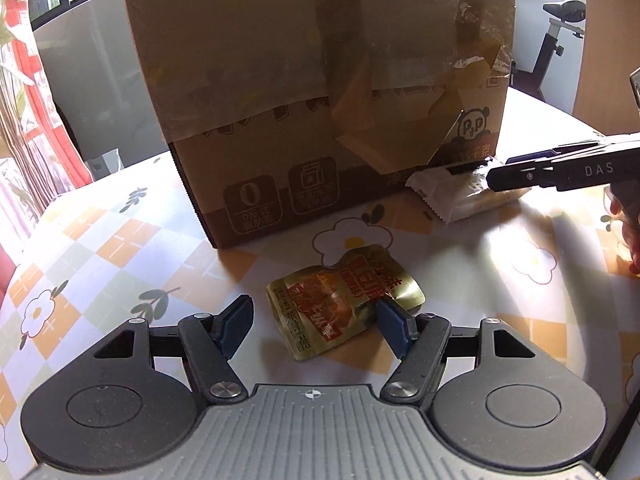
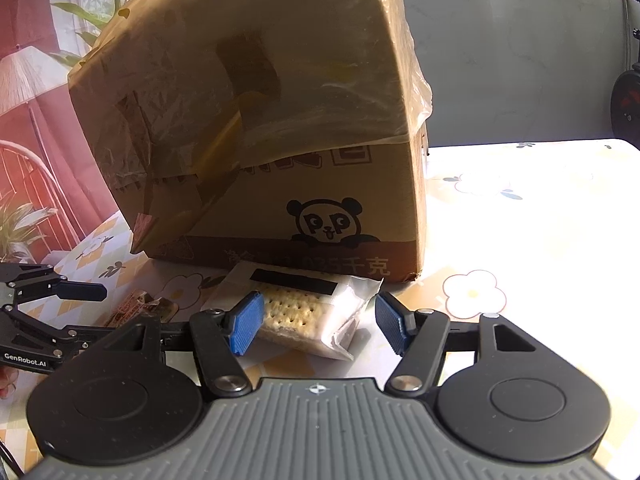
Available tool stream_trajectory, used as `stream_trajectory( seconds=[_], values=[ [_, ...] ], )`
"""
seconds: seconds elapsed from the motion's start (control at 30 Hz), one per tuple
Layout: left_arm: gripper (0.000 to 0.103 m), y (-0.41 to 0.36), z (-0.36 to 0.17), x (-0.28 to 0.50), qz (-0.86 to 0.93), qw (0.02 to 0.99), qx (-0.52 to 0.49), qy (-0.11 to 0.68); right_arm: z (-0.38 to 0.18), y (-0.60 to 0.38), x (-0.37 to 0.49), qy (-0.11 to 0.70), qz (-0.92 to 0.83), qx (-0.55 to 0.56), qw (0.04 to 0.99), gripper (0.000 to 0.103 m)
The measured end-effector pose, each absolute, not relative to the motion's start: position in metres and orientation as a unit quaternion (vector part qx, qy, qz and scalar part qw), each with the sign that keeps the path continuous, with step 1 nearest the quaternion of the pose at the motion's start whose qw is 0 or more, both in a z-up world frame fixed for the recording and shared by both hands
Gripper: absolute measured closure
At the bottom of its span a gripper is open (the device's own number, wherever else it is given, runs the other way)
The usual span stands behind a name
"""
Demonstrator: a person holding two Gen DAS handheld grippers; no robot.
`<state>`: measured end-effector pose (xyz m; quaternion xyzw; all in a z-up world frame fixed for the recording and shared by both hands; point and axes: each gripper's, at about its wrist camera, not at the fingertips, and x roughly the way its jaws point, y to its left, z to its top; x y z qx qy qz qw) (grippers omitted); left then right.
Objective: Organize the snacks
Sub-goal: 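Position the left tool at the gold pouch while the right tool reaches the cracker packet, then close the left tool on the gold pouch while the right tool stays at the cracker packet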
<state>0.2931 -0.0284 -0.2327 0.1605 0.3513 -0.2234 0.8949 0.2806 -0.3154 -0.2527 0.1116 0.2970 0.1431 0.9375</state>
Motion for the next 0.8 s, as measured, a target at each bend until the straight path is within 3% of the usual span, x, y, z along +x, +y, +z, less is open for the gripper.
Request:
stream_trajectory(
  seconds=[0.27,0.5,0.73,0.8],
  values=[
    [0.032,-0.047,-0.234,0.307,-0.259,0.882,0.19,0.345,-0.253,-0.314,0.282,0.299,0.148,0.111,0.936,0.038],
    [0.032,-0.047,-0.241,0.319,-0.258,0.891,0.141,0.345,-0.254,-0.316,0.283,0.301,0.148,0.114,0.935,0.038],
    [0.055,-0.034,-0.241,0.313,-0.241,0.899,0.093,0.352,-0.255,-0.316,0.286,0.307,0.145,0.117,0.933,0.035],
    [0.055,-0.031,-0.24,0.313,-0.229,0.901,0.078,0.361,-0.255,-0.316,0.288,0.309,0.144,0.116,0.933,0.033]
  ],
)
